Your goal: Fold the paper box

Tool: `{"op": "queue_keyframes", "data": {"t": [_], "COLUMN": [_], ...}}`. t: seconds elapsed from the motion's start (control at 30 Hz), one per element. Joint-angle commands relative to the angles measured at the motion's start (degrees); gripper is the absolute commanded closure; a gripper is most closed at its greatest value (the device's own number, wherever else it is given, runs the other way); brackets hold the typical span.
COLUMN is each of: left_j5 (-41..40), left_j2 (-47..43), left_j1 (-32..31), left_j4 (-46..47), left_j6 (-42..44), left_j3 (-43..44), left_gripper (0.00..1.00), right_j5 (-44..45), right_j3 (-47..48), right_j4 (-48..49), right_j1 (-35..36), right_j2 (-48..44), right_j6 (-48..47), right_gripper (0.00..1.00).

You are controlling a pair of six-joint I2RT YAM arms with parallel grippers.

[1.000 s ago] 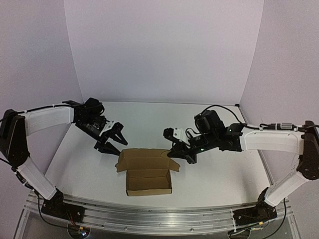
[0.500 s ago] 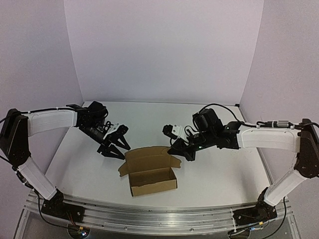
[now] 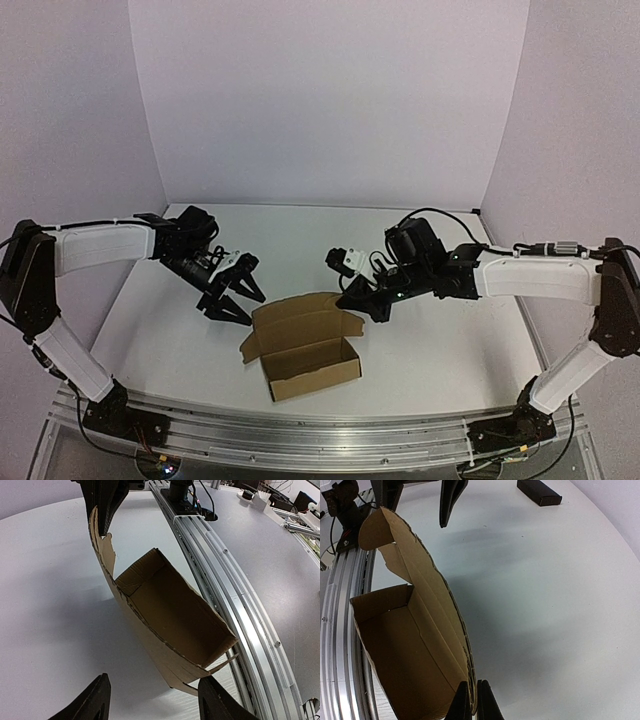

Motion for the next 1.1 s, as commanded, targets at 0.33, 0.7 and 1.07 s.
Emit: {"op": "queue_keyframes", "data": {"t": [0.33,0.7,1.07], "left_j5": [5.36,3.09,-0.23], "left_j2": [-0.72,0.11,3.30], "left_j1": [-1.51,-1.55,9.50], "left_j4": [-6.16,-5.76,-18.92], "left_j6": [11.78,10.87,31.65], "left_j3": [2.13,3.67,13.78], "left_gripper": [0.23,0.33,0.19], "right_j5": [0.26,1.33,0.63], "right_j3": [0.78,0.13,-0.58], "right_j4": [1.73,1.73,1.73], "right_j1": [0.71,0.72,0.65], "right_j2": [-0.53,-1.13,-1.89], "right_j6": [1.23,0.53,0.02], "right_gripper": [1.00,1.00,1.00]}}
